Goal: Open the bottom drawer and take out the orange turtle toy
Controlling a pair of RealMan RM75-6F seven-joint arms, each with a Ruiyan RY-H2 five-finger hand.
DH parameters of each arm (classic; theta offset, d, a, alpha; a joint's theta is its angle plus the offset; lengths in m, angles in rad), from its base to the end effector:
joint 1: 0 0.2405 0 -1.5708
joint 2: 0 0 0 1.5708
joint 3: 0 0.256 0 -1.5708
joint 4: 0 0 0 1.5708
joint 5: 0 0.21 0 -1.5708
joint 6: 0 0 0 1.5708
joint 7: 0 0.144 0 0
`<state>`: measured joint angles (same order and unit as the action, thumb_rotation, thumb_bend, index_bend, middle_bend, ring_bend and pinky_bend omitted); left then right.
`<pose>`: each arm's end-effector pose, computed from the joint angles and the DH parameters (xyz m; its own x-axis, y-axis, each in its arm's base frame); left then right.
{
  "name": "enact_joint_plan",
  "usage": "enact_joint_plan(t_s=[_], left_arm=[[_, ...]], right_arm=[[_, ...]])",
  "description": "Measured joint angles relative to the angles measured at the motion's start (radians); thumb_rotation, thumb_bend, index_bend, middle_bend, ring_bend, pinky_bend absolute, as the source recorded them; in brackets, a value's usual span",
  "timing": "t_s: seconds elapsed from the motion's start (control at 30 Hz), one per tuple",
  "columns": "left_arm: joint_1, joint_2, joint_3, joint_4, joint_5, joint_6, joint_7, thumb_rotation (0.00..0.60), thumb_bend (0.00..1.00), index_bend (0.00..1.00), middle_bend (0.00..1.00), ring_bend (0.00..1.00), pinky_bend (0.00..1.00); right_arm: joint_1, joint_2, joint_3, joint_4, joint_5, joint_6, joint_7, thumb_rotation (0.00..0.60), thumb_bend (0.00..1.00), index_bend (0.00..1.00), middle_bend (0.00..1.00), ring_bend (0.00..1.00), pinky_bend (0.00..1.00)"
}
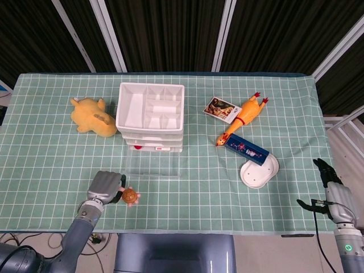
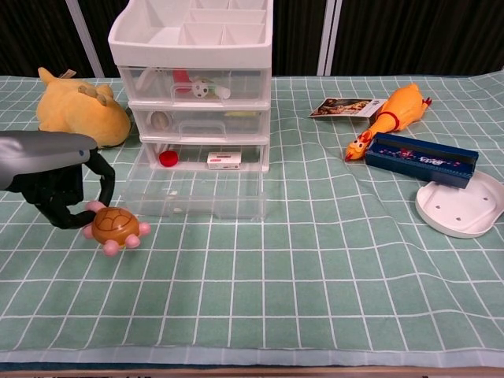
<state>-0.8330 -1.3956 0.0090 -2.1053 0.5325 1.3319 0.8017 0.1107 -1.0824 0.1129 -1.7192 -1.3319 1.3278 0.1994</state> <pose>-0.1371 0.2527 0.0136 0.5044 0.4990 0.7047 0.8563 -0.1842 -0.4824 -0.3109 -0.1983 0.1559 0.0984 -0.0688 0.9928 -0.9856 0.1313 0.1067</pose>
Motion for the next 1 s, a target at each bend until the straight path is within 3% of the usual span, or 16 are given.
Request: enact_joint_plan(t_s=[0.17,0.47,0.63,0.7,0.77,0.9,1.0], left_arm=[[0.019,-0.011,0.016,0.057,0.008,-0.009,-0.009,0.600,0.42,0.49,1.00,1.00,1.00],[0.050,-0.031,0.020,0.128,0.012,-0.025,-0.016,0.600,0.22,0.37,1.00,1.00,1.00],[0.065,-0.021,0.016,0.125,0.039,-0.020,-0.032,0.600,0.21,0.36,1.00,1.00,1.00],[0.075,-0.014,0.015,0.119,0.061,-0.013,-0.047,0.600,0.21,0.35,0.95,0.97,0.99],[0.091,-0.005,0.016,0.114,0.101,0.000,-0.073,0.600,0.21,0.31,0.79,0.82,0.89],[0.142,0.017,0.033,0.108,0.246,0.049,-0.150,0.600,0.20,0.13,0.39,0.40,0.53],[0.188,0.037,0.057,0.114,0.372,0.099,-0.207,0.600,0.17,0.04,0.11,0.14,0.27]], right_arm=[[0.000,0.001,0.000,0.000,0.000,-0.001,0.004,0.600,0.11,0.00,0.00,0.00,0.18],[0.001,0.001,0.000,0.001,0.000,-0.003,0.009,0.600,0.11,0.00,0.00,0.00,0.18],[0.000,0.001,0.000,0.002,-0.001,-0.002,0.007,0.600,0.11,0.00,0.00,0.00,0.18],[0.000,0.001,0.000,0.002,-0.002,-0.001,0.007,0.600,0.11,0.00,0.00,0.00,0.18],[0.000,0.001,0.000,0.003,-0.002,-0.001,0.006,0.600,0.11,0.00,0.00,0.00,0.18],[0.000,-0.001,-0.001,0.006,-0.006,0.002,0.002,0.600,0.11,0.00,0.00,0.00,0.18],[0.000,-0.003,-0.001,0.009,-0.010,0.006,-0.001,0.600,0.11,0.00,0.00,0.00,0.18]])
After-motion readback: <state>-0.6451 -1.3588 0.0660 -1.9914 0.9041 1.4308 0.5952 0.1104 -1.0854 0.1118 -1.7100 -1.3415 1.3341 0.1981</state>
